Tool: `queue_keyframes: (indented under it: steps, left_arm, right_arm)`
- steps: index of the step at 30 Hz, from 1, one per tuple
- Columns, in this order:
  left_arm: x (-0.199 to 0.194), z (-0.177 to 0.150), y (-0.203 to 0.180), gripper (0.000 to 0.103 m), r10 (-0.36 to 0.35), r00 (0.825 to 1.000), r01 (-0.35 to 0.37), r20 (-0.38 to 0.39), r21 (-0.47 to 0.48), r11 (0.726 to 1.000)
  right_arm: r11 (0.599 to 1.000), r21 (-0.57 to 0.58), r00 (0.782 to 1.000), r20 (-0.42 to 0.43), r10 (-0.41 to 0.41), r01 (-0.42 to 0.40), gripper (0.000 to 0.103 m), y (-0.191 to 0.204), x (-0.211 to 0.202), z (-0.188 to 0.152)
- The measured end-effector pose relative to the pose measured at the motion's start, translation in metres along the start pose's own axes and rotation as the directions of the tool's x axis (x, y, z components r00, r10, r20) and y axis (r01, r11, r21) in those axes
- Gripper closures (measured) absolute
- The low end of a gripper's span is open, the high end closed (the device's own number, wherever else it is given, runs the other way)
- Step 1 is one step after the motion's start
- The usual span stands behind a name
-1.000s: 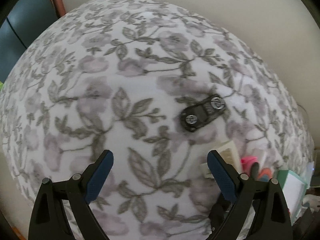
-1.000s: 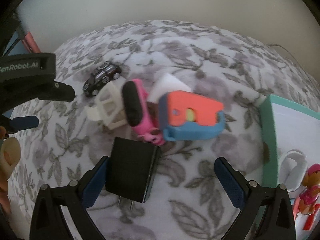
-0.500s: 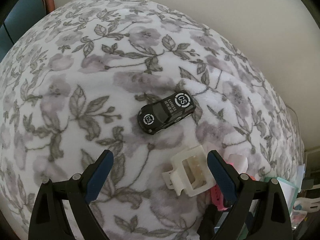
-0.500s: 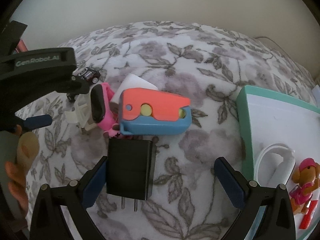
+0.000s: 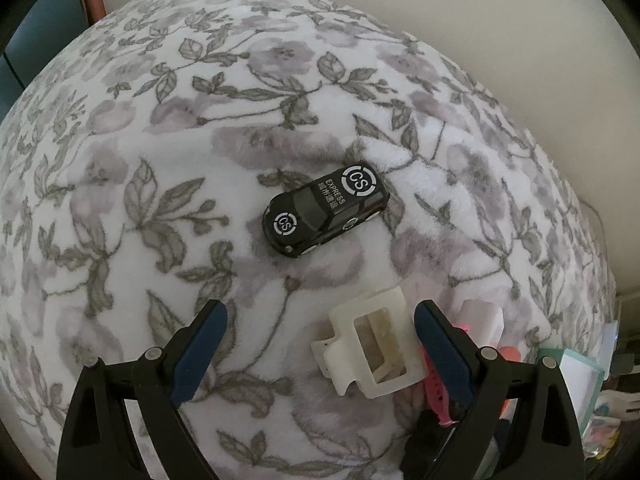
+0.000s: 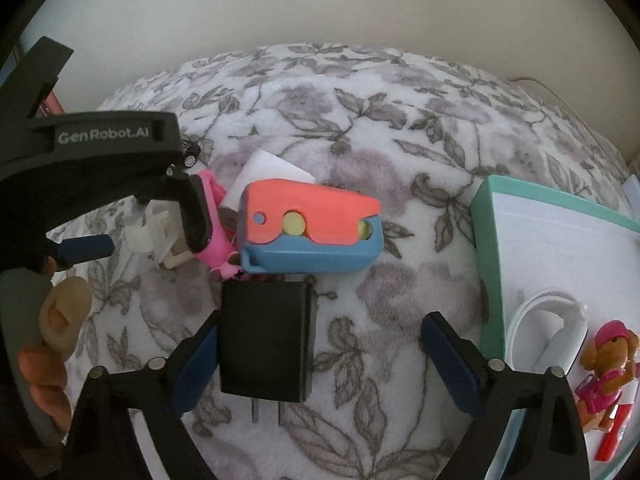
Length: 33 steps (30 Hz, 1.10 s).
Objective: Organize rigid objects
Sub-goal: 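Grasp black charger plug with right gripper while left gripper grasps white plastic clip, then carry charger plug with right gripper while left gripper carries white clip over tray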
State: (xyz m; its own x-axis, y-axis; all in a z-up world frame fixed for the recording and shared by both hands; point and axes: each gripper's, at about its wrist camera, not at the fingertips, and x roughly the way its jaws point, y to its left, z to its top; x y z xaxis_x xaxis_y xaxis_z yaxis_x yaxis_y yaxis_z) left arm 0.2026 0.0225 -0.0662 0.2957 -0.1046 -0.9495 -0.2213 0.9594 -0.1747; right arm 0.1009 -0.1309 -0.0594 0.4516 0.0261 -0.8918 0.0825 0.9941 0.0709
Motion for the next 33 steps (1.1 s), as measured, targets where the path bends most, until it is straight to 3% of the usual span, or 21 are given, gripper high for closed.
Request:
queue_keyframes:
  steps: [5,9,11,14,16,19,33]
  left_arm:
    - [-0.001,-0.001,0.002,0.009,0.01,1.0,-0.01,-0.021,0.0,1.0]
    - [0.0,-0.002,0.004,0.025,-0.01,0.999,0.009,-0.05,-0.007,1.0]
    - [-0.001,-0.005,0.006,0.028,0.001,0.999,-0.001,-0.054,0.001,1.0]
    - [-0.003,-0.006,0.004,0.042,0.011,0.999,-0.01,-0.052,0.009,1.0]
    - [-0.005,-0.006,0.005,0.051,0.008,0.999,-0.008,-0.052,0.012,1.0]
    - [-0.007,-0.009,0.005,0.053,0.011,0.998,-0.01,-0.055,0.023,1.0]
    - [-0.017,-0.056,-0.002,0.055,0.098,0.992,-0.089,-0.085,0.098,0.991]
  right_arm:
    - [1.0,-0.008,1.0,0.003,0.009,-0.009,0.022,0.001,-0.003,0.0]
    - [1.0,-0.001,1.0,0.005,-0.006,0.006,0.045,-0.002,-0.006,-0.001]
    - [1.0,0.009,1.0,0.003,-0.007,0.007,0.05,-0.005,-0.008,-0.001]
    - [1.0,0.025,1.0,0.0,-0.005,0.005,0.058,-0.009,-0.01,-0.003]
    - [0.999,0.032,1.0,-0.002,-0.001,0.001,0.058,-0.01,-0.011,-0.004]
    - [0.999,0.037,1.0,-0.007,0.01,-0.01,0.058,-0.012,-0.012,-0.006]
    - [0.997,0.07,0.998,-0.043,0.035,-0.032,0.059,-0.017,-0.023,-0.03]
